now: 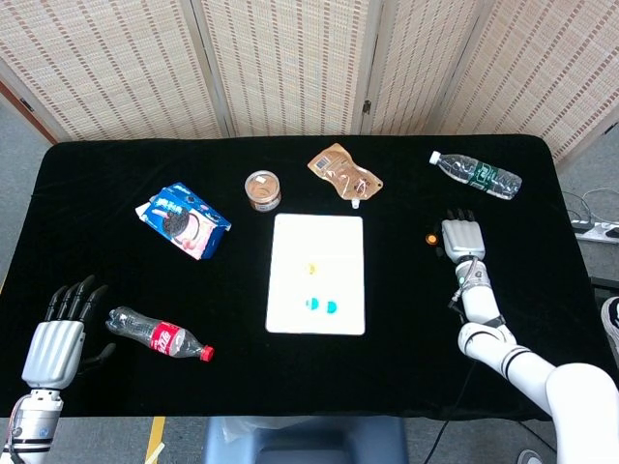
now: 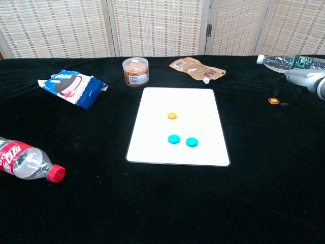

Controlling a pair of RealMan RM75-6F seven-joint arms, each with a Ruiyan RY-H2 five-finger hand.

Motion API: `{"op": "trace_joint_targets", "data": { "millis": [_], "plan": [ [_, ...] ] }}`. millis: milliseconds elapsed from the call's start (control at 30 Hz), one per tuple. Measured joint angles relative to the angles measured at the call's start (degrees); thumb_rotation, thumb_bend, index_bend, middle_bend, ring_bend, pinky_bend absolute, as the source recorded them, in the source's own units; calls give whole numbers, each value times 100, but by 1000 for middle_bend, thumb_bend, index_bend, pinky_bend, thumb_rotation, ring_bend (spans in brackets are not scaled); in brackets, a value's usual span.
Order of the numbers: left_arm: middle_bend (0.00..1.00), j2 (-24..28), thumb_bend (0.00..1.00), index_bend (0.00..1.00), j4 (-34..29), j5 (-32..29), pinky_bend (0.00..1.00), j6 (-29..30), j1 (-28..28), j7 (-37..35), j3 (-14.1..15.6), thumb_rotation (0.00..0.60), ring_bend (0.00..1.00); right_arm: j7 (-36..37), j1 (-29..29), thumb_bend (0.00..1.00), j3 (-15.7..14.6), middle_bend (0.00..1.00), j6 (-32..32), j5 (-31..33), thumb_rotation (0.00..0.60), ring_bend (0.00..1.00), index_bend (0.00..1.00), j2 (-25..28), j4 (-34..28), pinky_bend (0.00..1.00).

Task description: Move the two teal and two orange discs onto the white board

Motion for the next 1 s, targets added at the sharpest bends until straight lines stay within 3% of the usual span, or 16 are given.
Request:
{"op": "trace_joint_targets", "data": {
  "millis": [667, 1000],
  "plan": [
    [43, 15, 252, 142, -15, -59, 0, -2, 12, 51, 4, 600, 62, -109, 214, 452, 245, 140, -429, -126, 600, 0, 425, -407, 712, 0],
    [43, 15, 252, 142, 7, -38, 0, 5, 10, 9, 6, 600, 62, -72, 165, 452, 329, 163, -284, -236, 600, 0, 480, -305, 496, 0]
  ]
}}
